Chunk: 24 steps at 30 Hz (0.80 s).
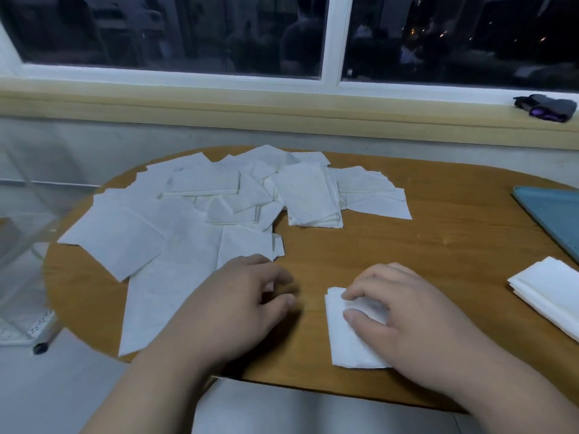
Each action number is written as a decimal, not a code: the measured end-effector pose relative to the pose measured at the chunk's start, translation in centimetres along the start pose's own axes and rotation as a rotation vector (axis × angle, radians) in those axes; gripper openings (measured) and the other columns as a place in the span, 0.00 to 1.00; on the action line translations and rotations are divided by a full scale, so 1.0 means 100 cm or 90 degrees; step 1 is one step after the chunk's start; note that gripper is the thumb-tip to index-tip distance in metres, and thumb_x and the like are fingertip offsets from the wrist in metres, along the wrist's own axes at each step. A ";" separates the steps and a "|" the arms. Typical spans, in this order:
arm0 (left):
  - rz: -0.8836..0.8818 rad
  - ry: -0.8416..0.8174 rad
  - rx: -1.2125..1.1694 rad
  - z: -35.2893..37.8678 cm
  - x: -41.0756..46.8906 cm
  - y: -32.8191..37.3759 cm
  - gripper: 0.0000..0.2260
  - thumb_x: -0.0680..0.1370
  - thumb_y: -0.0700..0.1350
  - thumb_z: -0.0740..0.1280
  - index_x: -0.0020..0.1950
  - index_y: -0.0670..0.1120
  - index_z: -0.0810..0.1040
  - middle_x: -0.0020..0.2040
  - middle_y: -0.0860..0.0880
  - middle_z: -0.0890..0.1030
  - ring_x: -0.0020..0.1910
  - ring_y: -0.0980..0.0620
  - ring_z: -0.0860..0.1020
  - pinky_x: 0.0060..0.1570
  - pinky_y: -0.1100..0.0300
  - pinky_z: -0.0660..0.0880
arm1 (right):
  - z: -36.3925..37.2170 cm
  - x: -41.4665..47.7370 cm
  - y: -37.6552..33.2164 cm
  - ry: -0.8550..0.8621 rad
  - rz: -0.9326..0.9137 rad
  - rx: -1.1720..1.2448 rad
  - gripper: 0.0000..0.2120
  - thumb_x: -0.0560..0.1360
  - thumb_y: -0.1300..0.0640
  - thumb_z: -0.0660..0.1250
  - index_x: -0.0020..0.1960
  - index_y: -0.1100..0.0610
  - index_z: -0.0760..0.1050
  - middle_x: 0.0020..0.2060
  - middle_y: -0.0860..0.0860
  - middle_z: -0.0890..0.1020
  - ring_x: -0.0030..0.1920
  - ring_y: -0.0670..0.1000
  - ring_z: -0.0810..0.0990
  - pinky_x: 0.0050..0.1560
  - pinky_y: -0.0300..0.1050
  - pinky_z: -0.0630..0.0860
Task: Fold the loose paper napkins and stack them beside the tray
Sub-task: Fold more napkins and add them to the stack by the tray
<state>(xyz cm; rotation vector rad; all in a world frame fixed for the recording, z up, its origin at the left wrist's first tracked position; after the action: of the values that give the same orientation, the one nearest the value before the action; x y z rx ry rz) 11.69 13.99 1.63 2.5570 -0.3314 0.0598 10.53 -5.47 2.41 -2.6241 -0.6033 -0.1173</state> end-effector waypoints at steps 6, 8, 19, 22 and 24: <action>-0.093 0.057 0.033 -0.036 -0.023 -0.046 0.09 0.79 0.52 0.65 0.58 0.61 0.78 0.54 0.67 0.75 0.55 0.65 0.70 0.46 0.76 0.64 | 0.029 0.049 -0.061 -0.057 -0.056 -0.060 0.12 0.78 0.43 0.63 0.60 0.42 0.76 0.53 0.38 0.76 0.58 0.41 0.69 0.60 0.42 0.71; -0.113 0.066 0.029 -0.043 -0.030 -0.055 0.11 0.79 0.48 0.64 0.59 0.61 0.78 0.54 0.66 0.74 0.54 0.65 0.70 0.44 0.76 0.64 | 0.038 0.064 -0.072 -0.075 -0.059 -0.084 0.13 0.78 0.43 0.63 0.62 0.43 0.76 0.55 0.39 0.76 0.59 0.43 0.70 0.59 0.43 0.72; -0.137 0.076 -0.005 -0.056 -0.039 -0.076 0.17 0.78 0.43 0.61 0.60 0.62 0.78 0.55 0.65 0.73 0.57 0.64 0.72 0.48 0.71 0.69 | 0.061 0.092 -0.085 -0.137 -0.030 -0.195 0.13 0.79 0.45 0.62 0.63 0.44 0.75 0.57 0.42 0.75 0.59 0.47 0.71 0.58 0.46 0.73; -0.139 0.069 -0.012 -0.055 -0.038 -0.076 0.17 0.78 0.43 0.61 0.60 0.61 0.78 0.56 0.65 0.74 0.57 0.63 0.73 0.50 0.66 0.70 | 0.063 0.092 -0.080 -0.127 -0.024 -0.202 0.08 0.81 0.47 0.61 0.54 0.45 0.78 0.51 0.42 0.75 0.55 0.47 0.72 0.56 0.46 0.74; -0.137 0.072 -0.013 -0.056 -0.039 -0.076 0.16 0.78 0.44 0.61 0.60 0.61 0.78 0.56 0.65 0.73 0.57 0.62 0.73 0.49 0.67 0.69 | 0.064 0.091 -0.080 -0.116 -0.030 -0.210 0.08 0.82 0.49 0.59 0.50 0.46 0.77 0.48 0.42 0.75 0.53 0.47 0.72 0.54 0.46 0.74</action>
<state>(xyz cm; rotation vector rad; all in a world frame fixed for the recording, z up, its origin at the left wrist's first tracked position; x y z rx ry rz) 9.94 23.99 1.94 2.5402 -0.0129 0.1197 15.14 7.39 1.47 -2.9624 -0.7656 0.0093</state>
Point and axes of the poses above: each hand's wrist, its own x-axis towards the middle knuckle, its own z-axis out of the palm, y = z × x, the point moved 8 cm from there along x, towards the middle knuckle
